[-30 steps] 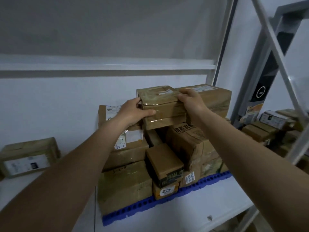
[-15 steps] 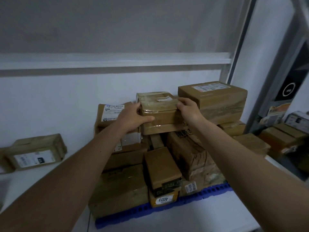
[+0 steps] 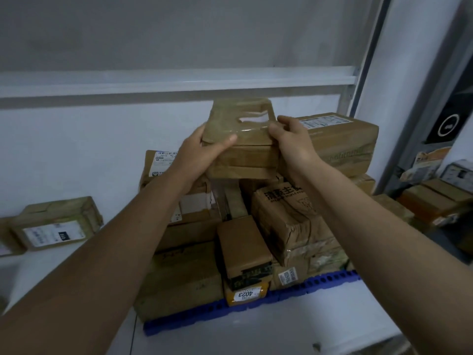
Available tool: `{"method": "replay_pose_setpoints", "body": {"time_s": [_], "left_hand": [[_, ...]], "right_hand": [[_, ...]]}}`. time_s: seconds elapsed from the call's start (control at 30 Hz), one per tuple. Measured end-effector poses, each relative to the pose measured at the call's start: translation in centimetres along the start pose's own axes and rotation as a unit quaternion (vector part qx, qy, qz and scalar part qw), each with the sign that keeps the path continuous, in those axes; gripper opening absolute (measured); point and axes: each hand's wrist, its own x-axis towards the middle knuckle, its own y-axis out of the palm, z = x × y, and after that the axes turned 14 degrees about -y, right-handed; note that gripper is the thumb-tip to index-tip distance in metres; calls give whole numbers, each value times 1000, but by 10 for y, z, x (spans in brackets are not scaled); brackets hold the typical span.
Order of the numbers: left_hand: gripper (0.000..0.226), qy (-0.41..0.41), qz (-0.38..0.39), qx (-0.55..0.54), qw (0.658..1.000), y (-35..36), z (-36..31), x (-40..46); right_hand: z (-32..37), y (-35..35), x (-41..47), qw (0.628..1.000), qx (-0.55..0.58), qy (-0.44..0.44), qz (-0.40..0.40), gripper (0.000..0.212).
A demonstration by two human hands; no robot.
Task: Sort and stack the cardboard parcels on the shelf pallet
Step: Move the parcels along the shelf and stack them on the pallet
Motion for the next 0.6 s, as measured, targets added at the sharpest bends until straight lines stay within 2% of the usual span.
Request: {"method": "replay_pose_setpoints", "body": {"time_s": [0.17, 0.23, 0.33, 0.43, 0.53, 0.6], "left_hand": [[66, -53, 48, -182, 981, -8, -10, -14], [62, -62, 37, -188, 980, -15, -9, -20], [54, -94, 19, -212, 973, -31, -3, -25], [44, -127, 52, -267, 954, -51, 3, -35], [40, -125, 85, -287, 946, -78, 13, -47], [42, -125, 120, -269, 948, -101, 22, -56]], "right_hand": [[21, 1, -10, 1000, 18, -17, -14, 54], [26, -1, -14, 999, 7, -24, -25, 59], [34, 2, -21, 998, 56, -16, -21, 69], [40, 10, -29, 1000, 22, -5, -12, 72], [41, 19, -38, 999, -38, -6, -1, 76], [43, 28, -51, 999, -6, -7, 32, 73]]}}
